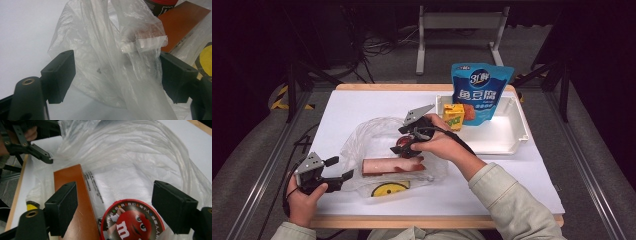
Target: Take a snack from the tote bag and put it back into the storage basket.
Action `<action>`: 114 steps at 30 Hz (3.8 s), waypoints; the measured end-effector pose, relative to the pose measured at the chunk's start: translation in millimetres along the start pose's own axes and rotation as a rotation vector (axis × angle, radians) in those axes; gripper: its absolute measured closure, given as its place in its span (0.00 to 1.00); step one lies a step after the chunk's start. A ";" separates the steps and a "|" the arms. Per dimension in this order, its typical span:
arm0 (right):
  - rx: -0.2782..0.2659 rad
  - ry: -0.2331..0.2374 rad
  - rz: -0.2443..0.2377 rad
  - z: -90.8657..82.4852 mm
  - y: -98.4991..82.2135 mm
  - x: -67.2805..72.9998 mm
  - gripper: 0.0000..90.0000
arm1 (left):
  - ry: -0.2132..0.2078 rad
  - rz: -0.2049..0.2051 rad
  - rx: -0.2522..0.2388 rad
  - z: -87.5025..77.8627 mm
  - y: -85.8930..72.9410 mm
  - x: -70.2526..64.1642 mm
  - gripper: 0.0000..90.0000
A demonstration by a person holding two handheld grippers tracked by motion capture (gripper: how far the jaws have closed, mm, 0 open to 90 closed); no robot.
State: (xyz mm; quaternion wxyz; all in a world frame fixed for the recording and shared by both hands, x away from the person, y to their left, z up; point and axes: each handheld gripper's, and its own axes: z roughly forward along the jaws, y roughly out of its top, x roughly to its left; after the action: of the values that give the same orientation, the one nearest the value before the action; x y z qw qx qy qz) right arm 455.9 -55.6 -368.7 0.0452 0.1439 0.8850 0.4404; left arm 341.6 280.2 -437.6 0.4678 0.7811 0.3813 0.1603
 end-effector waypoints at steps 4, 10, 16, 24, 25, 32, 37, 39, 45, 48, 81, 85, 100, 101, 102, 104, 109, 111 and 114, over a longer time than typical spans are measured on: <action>0.015 -0.014 0.004 2.8 -3.9 -2.8 0.24 | 0.000 0.000 0.000 -0.2 -0.1 0.2 0.23; 0.051 -0.050 0.007 7.6 -10.9 -7.8 0.22 | -0.001 0.002 0.001 0.3 0.0 0.2 0.23; 0.083 -0.066 0.011 11.7 -15.4 -9.7 0.22 | -0.002 0.002 0.000 0.3 0.0 0.2 0.23; 0.130 -0.097 -0.001 16.9 -18.1 -9.3 0.22 | -0.001 -0.001 0.000 -0.1 -0.1 0.3 0.23; 0.130 -0.097 -0.001 16.9 -18.1 -9.3 0.22 | -0.001 -0.001 0.000 -0.1 -0.1 0.3 0.23; 0.150 -0.112 0.009 20.6 -19.3 -8.5 0.22 | -0.001 -0.001 0.000 0.1 -0.1 0.3 0.23; 0.158 -0.117 0.029 22.7 -20.5 -9.0 0.21 | -0.001 -0.002 0.000 0.1 -0.1 0.2 0.23; 0.159 -0.119 0.033 23.3 -20.6 -9.1 0.21 | -0.003 -0.002 0.000 0.1 -0.1 0.0 0.23; 0.167 -0.118 0.043 24.1 -20.8 -10.3 0.22 | -0.002 -0.003 0.000 -0.1 -0.1 0.1 0.23; 0.173 -0.118 0.046 24.7 -20.6 -10.8 0.23 | -0.003 -0.003 -0.001 -0.1 -0.1 0.1 0.23; 0.144 -0.099 -0.027 5.5 1.5 -1.6 0.29 | -0.002 -0.001 -0.001 0.0 0.0 0.3 0.23; 0.132 -0.097 -0.032 0.4 6.9 1.3 0.29 | -0.003 -0.001 -0.001 -0.1 0.0 0.2 0.23; 0.065 -0.102 -0.044 -25.9 24.7 8.6 0.29 | -0.002 -0.001 -0.001 -0.2 -0.1 0.3 0.23; 0.061 -0.103 -0.043 -28.2 25.3 8.8 0.29 | -0.002 -0.001 0.000 -0.1 -0.1 0.2 0.23; 0.057 -0.103 -0.043 -31.1 25.8 8.6 0.29 | -0.002 -0.001 0.000 -0.1 -0.1 0.1 0.23; 0.052 -0.105 -0.039 -36.8 26.3 7.5 0.29 | -0.001 -0.002 -0.001 -0.2 -0.1 0.1 0.23; 0.046 -0.118 -0.034 -50.5 26.3 4.3 0.29 | -0.001 -0.002 -0.001 -0.2 -0.1 0.2 0.23; 0.041 -0.122 -0.031 -56.0 25.8 2.7 0.29 | -0.002 -0.002 -0.002 -0.2 -0.1 0.2 0.23; 0.041 -0.131 -0.031 -61.2 24.7 0.8 0.29 | -0.003 -0.001 -0.004 -0.4 -0.1 0.1 0.23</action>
State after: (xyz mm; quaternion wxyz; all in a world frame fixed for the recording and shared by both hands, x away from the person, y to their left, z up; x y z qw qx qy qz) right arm 447.8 -88.2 -311.9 0.1067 0.1596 0.8911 0.4111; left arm 341.5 280.6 -437.4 0.4699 0.7804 0.3805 0.1595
